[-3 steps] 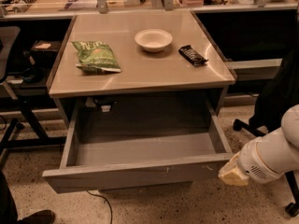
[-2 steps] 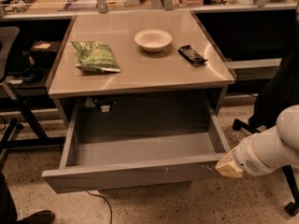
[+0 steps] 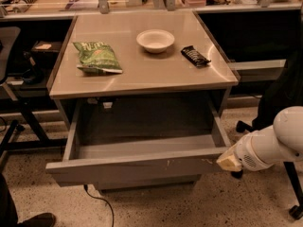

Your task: Close top drawer

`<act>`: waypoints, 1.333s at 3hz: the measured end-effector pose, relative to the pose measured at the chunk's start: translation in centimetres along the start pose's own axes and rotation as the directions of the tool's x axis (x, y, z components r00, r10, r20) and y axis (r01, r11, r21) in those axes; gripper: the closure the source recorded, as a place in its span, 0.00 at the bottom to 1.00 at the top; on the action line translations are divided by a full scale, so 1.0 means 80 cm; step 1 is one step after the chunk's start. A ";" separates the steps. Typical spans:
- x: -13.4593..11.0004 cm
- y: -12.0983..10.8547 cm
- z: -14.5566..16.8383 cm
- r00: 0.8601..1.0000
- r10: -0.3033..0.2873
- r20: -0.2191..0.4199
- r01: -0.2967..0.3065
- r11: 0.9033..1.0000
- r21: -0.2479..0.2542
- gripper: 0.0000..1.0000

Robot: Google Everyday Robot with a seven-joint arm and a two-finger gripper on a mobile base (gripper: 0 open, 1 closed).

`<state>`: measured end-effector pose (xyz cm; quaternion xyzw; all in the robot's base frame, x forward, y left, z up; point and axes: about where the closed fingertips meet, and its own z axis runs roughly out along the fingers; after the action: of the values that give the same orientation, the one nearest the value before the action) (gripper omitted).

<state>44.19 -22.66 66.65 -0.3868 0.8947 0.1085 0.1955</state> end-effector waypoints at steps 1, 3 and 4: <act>-0.027 -0.021 -0.007 1.000 -0.014 0.021 0.013 0.999 0.042 1.00; -0.058 -0.038 -0.038 0.999 -0.007 0.039 0.004 0.996 0.085 1.00; -0.014 -0.007 -0.079 0.999 0.045 0.018 -0.046 0.995 0.083 1.00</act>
Offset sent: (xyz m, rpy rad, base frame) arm 0.0942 0.0069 0.0697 -0.0513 -0.1326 -0.0623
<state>43.62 -24.49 72.82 -0.3569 0.9054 0.0787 0.2161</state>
